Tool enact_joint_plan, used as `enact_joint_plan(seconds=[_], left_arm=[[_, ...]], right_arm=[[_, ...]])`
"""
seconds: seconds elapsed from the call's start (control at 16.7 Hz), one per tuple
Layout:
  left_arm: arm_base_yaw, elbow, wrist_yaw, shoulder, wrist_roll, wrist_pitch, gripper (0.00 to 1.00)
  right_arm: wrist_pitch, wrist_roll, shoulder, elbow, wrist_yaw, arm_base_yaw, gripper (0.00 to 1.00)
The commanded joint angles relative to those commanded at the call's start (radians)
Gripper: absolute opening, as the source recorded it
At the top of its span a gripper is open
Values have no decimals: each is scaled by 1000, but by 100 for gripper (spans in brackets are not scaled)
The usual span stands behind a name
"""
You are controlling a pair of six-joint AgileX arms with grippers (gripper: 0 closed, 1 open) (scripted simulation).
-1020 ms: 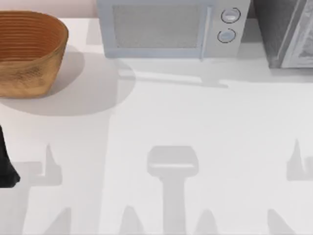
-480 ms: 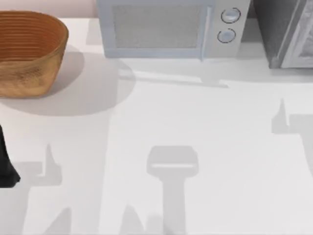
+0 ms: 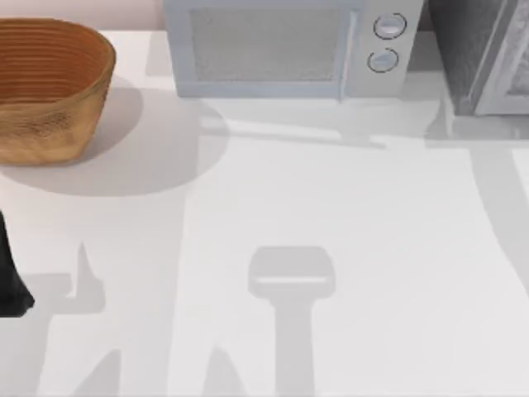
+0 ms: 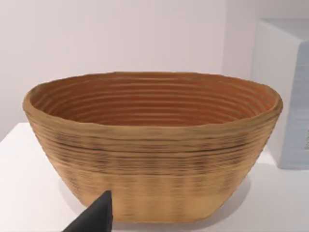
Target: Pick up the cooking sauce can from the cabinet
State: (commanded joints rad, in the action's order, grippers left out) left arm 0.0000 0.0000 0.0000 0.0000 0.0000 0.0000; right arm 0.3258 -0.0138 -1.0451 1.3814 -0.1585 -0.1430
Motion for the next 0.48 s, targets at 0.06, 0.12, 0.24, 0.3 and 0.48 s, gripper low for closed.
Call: enact_joint_plan(seconds=[0.06, 0.12, 0.24, 0.3, 0.48], left_arm=[[0, 0, 0, 0, 0, 0, 100], [0, 0, 0, 0, 0, 0, 100], [0, 0, 0, 0, 0, 0, 100], [0, 0, 0, 0, 0, 0, 100], [0, 0, 0, 0, 0, 0, 100]], right_arm=[[16, 0, -50, 64, -7, -7, 100], [31, -1, -96, 124, -13, -14, 100], [56, -1, -175, 225, -24, -26, 100], [67, -2, -208, 267, -28, -31, 100], [88, -2, -272, 348, -37, -40, 100]])
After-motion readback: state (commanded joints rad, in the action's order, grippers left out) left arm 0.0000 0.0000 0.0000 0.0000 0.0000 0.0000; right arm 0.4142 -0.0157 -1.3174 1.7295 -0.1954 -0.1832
